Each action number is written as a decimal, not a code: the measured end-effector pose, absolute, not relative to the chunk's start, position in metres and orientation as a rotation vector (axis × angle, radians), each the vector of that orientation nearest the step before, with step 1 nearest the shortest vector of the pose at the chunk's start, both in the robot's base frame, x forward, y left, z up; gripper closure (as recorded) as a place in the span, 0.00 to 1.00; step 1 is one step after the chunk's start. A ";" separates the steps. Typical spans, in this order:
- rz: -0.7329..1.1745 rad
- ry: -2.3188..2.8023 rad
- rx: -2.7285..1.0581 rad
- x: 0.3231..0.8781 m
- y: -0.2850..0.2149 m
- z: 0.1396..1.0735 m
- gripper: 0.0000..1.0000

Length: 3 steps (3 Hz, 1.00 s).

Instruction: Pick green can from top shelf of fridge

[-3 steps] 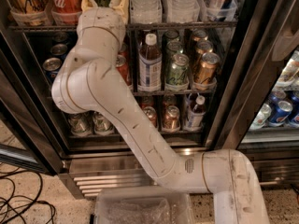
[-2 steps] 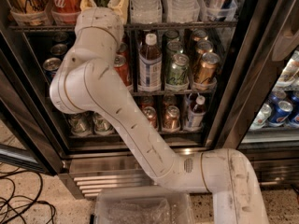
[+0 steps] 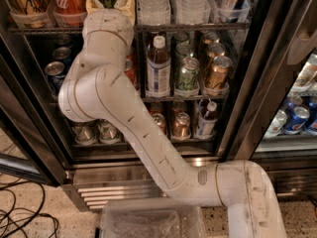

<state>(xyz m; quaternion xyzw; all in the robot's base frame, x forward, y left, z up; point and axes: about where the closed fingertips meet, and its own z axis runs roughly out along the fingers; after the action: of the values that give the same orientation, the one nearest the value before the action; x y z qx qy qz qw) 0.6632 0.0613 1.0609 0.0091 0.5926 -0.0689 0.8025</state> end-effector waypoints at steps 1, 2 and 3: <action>-0.148 1.270 0.020 0.663 0.061 1.062 1.00; -0.090 1.181 -0.041 0.642 0.072 1.077 1.00; -0.023 1.057 -0.127 0.610 0.089 1.104 1.00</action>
Offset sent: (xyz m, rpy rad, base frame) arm -0.0763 0.0348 0.0503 -0.0667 -0.2874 0.2635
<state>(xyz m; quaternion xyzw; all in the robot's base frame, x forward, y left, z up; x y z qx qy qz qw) 0.6100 0.0891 1.1044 -0.0606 0.5039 -0.0108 0.8616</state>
